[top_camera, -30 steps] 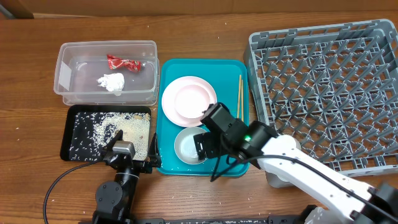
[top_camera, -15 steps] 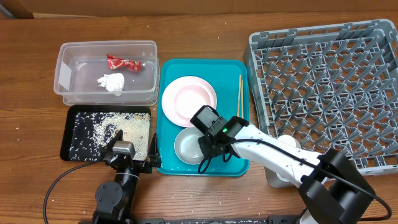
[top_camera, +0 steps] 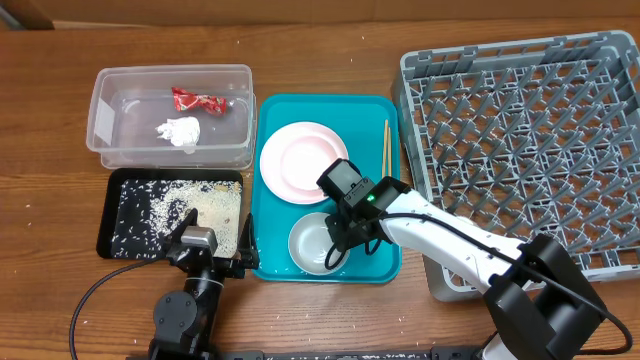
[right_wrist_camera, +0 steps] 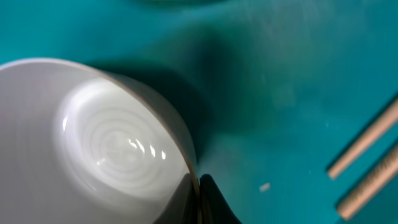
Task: Sort waste into correct bins and load items into the dishwasher
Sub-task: 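Reach the right gripper to the grey bowl rim and grasp it, then lift the grey bowl and place it into the dish rack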
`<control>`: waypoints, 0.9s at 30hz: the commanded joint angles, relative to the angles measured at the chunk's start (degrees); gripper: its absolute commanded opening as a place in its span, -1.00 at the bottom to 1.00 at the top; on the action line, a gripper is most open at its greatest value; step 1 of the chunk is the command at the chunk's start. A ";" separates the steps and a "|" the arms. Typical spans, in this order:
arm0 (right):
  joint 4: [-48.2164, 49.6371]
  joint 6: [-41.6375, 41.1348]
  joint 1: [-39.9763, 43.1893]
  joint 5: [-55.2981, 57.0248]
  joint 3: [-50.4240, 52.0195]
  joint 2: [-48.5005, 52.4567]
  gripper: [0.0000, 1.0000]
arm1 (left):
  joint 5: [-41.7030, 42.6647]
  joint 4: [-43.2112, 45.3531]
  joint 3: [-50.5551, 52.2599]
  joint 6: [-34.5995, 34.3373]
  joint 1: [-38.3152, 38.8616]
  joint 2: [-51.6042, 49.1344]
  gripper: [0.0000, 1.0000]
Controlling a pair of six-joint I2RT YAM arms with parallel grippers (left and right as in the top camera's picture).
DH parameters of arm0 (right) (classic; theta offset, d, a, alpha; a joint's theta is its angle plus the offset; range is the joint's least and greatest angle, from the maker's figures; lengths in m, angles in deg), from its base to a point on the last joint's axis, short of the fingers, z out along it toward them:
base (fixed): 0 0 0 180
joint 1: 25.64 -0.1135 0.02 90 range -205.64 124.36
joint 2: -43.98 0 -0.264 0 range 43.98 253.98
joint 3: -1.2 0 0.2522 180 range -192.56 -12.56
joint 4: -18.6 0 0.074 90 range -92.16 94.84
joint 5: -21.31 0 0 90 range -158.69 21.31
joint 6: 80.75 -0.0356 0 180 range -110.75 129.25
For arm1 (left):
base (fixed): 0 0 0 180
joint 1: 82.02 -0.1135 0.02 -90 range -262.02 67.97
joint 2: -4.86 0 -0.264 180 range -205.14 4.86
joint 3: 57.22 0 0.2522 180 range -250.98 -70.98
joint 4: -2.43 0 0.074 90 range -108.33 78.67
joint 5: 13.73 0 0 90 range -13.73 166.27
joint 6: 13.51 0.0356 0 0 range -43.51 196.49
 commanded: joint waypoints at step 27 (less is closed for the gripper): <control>-15.02 -31.26 30.08 67.10 -9.14 -14.58 -0.92 | -0.63 0.11 0.20 1.05 -0.59 0.50 0.99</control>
